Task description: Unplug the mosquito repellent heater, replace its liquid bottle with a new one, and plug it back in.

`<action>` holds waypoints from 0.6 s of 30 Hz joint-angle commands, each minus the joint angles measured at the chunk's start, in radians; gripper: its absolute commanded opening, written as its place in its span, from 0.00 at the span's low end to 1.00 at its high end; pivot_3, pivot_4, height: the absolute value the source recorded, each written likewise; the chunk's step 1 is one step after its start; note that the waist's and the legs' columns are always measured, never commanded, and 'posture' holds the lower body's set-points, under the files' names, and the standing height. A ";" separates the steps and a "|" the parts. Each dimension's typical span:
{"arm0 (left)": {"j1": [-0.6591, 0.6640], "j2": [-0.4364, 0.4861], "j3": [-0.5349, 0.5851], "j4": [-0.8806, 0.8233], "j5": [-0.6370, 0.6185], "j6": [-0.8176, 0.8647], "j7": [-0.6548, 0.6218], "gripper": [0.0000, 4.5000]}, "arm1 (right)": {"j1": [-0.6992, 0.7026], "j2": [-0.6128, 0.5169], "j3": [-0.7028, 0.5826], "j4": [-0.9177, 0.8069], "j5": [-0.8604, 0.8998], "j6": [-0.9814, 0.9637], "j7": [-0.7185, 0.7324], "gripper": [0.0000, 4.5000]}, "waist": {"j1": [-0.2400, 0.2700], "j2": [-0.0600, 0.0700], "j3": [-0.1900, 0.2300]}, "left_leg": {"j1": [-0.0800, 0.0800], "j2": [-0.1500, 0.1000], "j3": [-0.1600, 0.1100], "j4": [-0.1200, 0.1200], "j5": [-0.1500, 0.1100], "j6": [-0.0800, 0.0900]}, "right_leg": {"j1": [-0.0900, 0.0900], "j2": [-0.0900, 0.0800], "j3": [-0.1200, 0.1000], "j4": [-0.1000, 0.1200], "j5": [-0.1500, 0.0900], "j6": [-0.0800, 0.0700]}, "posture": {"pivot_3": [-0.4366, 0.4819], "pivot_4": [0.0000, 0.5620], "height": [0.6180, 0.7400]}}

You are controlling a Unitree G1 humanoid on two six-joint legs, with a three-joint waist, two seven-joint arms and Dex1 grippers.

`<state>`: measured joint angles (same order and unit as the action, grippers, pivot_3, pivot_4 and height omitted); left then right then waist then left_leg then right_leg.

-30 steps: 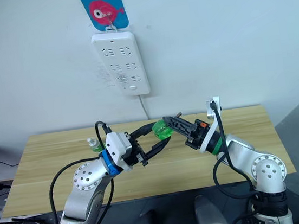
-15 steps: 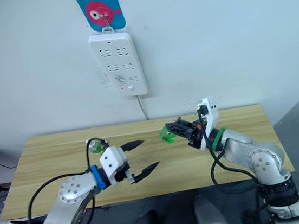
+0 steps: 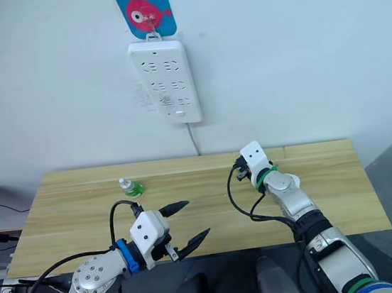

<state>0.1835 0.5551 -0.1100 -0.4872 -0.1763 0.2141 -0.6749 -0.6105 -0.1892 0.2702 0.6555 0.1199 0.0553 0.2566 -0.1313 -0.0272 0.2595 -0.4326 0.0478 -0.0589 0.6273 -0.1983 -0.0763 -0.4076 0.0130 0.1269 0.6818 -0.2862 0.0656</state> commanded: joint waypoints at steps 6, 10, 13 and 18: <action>0.012 -0.014 0.034 -0.045 -0.004 -0.008 0.050 1.00 | -0.001 0.036 -0.109 0.060 -0.003 -0.088 0.076 0.40 | 0.013 0.000 0.000 | 0.001 0.000 0.000 0.000 0.000 0.000 | 0.000 0.000 0.000 0.000 0.000 0.000 | 0.42 0.46 1.00; 0.009 -0.038 0.079 -0.033 -0.021 -0.030 0.074 1.00 | 0.051 0.020 -0.144 -0.102 0.029 -0.043 0.142 0.72 | 0.020 0.000 0.000 | 0.000 0.000 0.000 0.000 0.000 0.000 | 0.000 0.000 0.000 0.000 0.000 0.000 | 0.40 0.45 1.00; 0.033 -0.040 0.109 -0.017 -0.026 -0.031 0.078 1.00 | 0.113 -0.032 -0.138 -0.309 0.055 0.037 0.231 0.96 | 0.023 0.001 0.000 | 0.000 0.000 0.000 0.000 0.000 0.000 | 0.000 0.000 0.000 0.000 0.000 0.000 | 0.39 0.45 1.00; 0.093 -0.145 0.243 0.060 -0.115 -0.020 0.166 1.00 | 0.201 -0.212 -0.038 -0.694 0.119 0.198 0.520 0.99 | 0.023 0.001 0.001 | 0.000 0.000 0.000 0.000 0.000 0.000 | 0.000 0.000 0.000 0.000 0.000 0.000 | 0.35 0.42 1.00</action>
<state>0.2638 0.4208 0.0849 -0.4300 -0.2547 0.2107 -0.5391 -0.4135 -0.3797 0.1985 0.0874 0.2014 0.2185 0.6762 -0.1086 -0.0260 0.2602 -0.4321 0.0479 -0.0593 0.6274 -0.1984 -0.0764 -0.4071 0.0126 0.1264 0.6818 -0.2863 0.0657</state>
